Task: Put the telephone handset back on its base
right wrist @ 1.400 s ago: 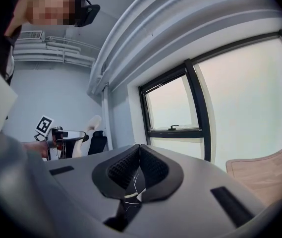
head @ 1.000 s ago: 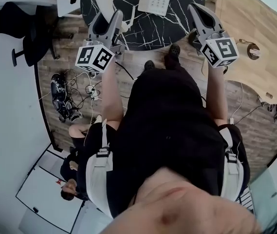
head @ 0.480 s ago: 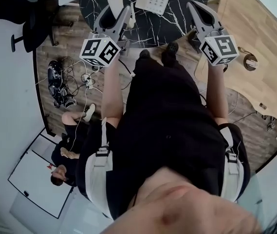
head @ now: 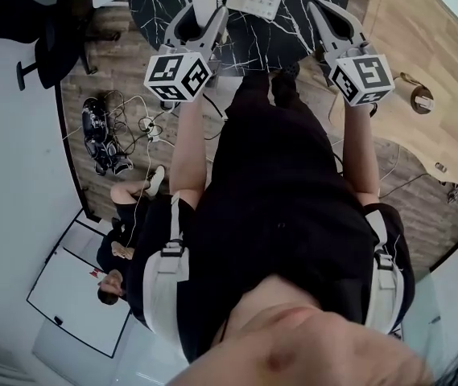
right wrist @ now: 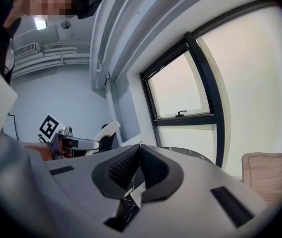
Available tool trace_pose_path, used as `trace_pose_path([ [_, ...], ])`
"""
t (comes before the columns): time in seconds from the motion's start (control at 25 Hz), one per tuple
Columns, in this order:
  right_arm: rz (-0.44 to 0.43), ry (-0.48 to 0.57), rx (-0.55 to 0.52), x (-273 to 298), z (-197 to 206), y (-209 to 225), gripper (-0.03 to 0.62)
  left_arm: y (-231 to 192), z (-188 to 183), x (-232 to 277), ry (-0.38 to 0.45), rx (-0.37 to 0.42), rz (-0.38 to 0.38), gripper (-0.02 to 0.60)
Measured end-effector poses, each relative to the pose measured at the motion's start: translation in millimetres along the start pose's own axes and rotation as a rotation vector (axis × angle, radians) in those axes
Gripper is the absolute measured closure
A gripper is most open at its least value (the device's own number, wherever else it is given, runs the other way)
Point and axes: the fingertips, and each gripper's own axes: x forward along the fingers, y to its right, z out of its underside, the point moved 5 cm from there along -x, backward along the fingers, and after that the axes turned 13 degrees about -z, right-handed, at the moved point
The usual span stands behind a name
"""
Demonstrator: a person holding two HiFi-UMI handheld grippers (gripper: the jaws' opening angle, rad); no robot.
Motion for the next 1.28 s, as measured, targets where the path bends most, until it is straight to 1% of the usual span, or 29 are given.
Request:
trace_pose_path([
  [0.32, 0.064, -0.028, -0.005, 25.4, -2.1, -8.4, 0.563, -21.8, 19.5, 43.2, -0.092, 0.029, 0.044, 0.357],
  [0.6, 0.106, -0.076, 0.014, 47.0, 10.5, -9.8, 0.563, -34.7, 39.0, 84.9, -0.173, 0.044, 0.075, 0.357],
  [0.84, 0.147, -0.111, 0.039, 61.8, 22.3, -3.2, 0.563, -40.0, 62.4, 117.7, -0.249, 0.052, 0.091, 0.357],
  [1.08, 0.194, -0.123, 0.069, 68.8, 28.3, 3.3, 0.563, -38.1, 86.5, 147.0, -0.308, 0.051, 0.133, 0.357],
  [1.28, 0.221, -0.129, 0.092, 72.2, 34.8, 4.3, 0.563, -39.2, 107.7, 169.5, -0.353, 0.055, 0.117, 0.357],
])
